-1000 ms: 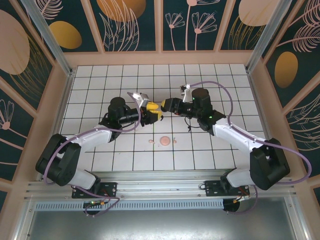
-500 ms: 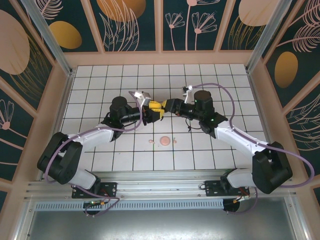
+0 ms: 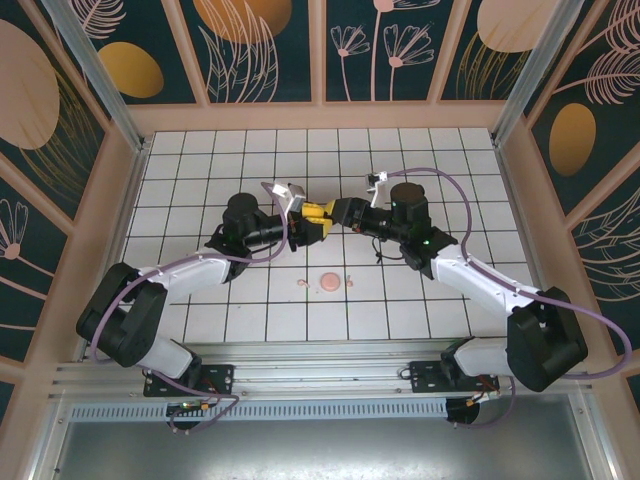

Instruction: Insert the wireless bluetooth earbuds into the charging case

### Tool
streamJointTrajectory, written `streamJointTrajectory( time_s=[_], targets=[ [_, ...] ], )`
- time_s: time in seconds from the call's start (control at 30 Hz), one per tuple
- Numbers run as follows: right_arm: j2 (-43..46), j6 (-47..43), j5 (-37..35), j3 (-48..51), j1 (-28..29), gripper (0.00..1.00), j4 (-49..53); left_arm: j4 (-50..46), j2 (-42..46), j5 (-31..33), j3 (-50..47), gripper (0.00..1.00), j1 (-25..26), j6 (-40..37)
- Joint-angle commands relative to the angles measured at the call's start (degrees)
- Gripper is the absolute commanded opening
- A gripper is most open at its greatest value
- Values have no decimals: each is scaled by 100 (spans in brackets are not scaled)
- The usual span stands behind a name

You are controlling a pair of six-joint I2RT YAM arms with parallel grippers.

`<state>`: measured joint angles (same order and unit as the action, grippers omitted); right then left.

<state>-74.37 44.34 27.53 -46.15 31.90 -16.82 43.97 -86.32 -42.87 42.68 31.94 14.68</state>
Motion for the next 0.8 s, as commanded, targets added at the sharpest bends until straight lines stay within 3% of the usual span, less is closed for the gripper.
streamJointTrajectory(
  time_s=[0.0, 0.57, 0.77],
  targets=[
    [159, 69, -2, 71, -17, 44, -251, 259, 18, -29, 139, 41, 40, 48],
    [151, 161, -81, 67, 132, 45, -353, 224, -71, -72, 168, 40, 48, 77],
    [142, 155, -99, 71, 157, 45, -357, 210, -57, -192, 186, 24, 41, 65]
  ],
)
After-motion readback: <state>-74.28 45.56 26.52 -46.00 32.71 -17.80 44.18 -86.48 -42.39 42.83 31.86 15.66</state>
